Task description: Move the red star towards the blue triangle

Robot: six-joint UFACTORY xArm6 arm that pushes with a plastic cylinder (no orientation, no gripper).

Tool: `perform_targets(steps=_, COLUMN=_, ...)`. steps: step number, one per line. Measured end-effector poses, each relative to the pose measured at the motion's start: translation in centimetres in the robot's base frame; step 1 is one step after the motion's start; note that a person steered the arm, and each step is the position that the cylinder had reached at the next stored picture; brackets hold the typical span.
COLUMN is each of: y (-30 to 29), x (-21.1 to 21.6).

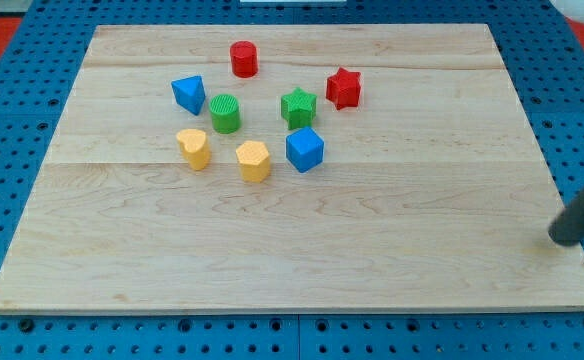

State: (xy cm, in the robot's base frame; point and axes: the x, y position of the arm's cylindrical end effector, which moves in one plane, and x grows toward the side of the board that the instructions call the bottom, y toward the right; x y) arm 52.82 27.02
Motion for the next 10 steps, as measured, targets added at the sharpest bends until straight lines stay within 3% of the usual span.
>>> perform_targets(steps=2, y=-7.0, x=-12.0)
perform_targets(steps=4, y=-17.7, x=-19.0)
perform_targets(steps=6, y=-24.4, x=-23.4)
perform_targets(steps=9, y=-36.1, x=-25.3)
perform_targets(steps=10, y=-37.1, x=-26.2)
